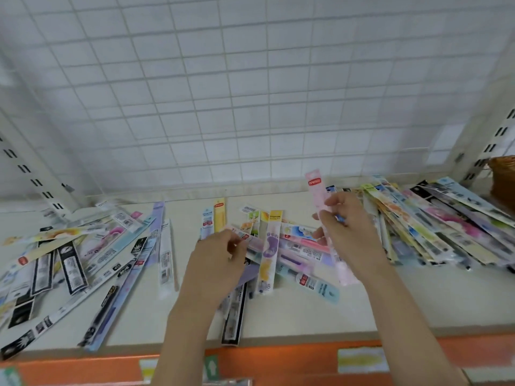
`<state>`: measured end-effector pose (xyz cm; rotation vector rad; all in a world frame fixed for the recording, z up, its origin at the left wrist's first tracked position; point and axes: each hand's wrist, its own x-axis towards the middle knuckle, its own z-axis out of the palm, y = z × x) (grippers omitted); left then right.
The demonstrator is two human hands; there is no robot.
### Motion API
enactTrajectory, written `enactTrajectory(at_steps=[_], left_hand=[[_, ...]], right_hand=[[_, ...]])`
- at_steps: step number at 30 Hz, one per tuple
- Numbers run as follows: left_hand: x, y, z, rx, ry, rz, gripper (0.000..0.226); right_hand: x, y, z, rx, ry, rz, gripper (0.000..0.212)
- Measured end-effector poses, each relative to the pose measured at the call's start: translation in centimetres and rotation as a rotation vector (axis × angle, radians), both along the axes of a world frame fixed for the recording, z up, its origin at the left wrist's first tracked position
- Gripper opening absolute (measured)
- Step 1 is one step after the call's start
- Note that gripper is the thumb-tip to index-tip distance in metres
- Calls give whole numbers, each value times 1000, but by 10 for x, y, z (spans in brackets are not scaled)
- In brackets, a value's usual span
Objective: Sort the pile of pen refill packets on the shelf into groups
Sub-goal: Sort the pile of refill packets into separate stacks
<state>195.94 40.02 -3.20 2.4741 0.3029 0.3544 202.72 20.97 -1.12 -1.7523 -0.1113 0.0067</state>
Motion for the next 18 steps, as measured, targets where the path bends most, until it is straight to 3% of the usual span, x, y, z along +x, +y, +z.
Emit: enactTrajectory(at_steps=[7,10,12,18], left_hand=[[27,-53,-4,224,239,119,55],[35,-58,-7,252,289,158,44],[35,-56,-6,238,268,158,35],[17,-41,9,48,46,200,17]], right_hand=[[4,-35,-9,-89,26,-34,19],[4,-46,-11,-155,27,-17,9],[4,-49,-13,-156,23,-6,14],[-3,-45,-5,-110,-3,14,20]])
